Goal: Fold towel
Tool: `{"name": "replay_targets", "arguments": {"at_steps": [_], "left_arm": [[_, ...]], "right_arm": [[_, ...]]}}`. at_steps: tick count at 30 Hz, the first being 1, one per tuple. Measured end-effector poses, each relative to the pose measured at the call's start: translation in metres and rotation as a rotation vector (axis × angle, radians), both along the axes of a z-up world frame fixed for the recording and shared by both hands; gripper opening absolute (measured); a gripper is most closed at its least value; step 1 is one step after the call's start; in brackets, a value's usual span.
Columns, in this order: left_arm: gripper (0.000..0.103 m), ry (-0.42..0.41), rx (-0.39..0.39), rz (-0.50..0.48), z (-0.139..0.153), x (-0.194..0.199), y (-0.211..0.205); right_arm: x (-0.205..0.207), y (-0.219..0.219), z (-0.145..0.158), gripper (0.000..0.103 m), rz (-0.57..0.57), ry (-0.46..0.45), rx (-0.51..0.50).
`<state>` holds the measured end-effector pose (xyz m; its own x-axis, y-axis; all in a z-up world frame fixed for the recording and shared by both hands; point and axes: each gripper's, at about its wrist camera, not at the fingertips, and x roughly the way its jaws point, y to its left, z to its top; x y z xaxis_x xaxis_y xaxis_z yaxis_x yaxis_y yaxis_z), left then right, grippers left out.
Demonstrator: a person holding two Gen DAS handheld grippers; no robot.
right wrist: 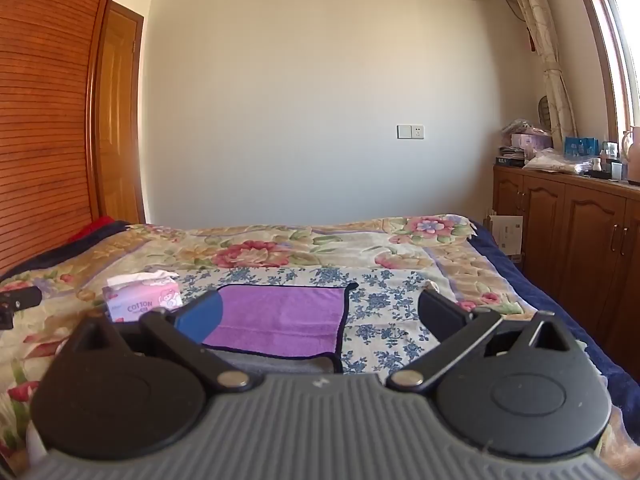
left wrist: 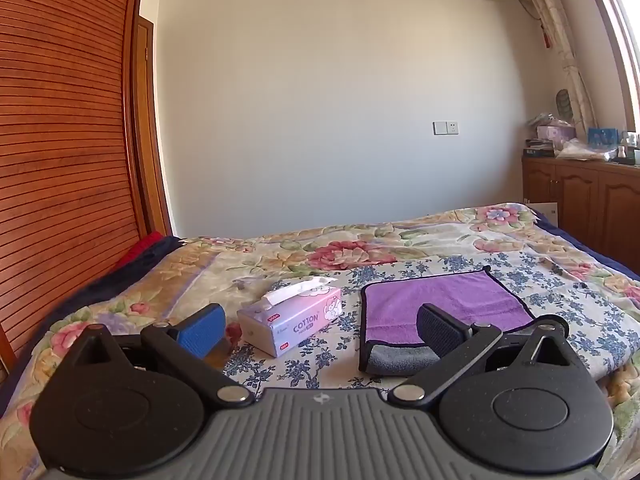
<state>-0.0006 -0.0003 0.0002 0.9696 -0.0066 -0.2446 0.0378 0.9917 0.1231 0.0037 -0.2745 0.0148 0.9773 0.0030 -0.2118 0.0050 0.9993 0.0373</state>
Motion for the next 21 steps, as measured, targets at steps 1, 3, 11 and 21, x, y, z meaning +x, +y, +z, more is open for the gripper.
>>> {"name": "replay_targets", "arguments": {"at_steps": [1,3,11,21], "left_arm": [[0.103,-0.002,0.001,-0.002,0.0001,-0.0002,0.0],[0.103,-0.003,0.011,0.007,0.0001,-0.001,-0.0022],[0.103,-0.002,0.004,0.004,0.0002,-0.0007,-0.0008],[0.103,-0.001,0.004,0.005,0.0,-0.0004,-0.0007]], "right_arm": [[-0.0001,0.0,0.0001,0.103,-0.001,0.0,0.0],[-0.0001,0.0001,0.0001,0.103,-0.001,-0.001,-0.001],[0.0004,0.0006,-0.0002,0.103,0.0,0.001,-0.002],[0.0004,0.0014,-0.0004,0.103,0.0,0.002,-0.003]]}}
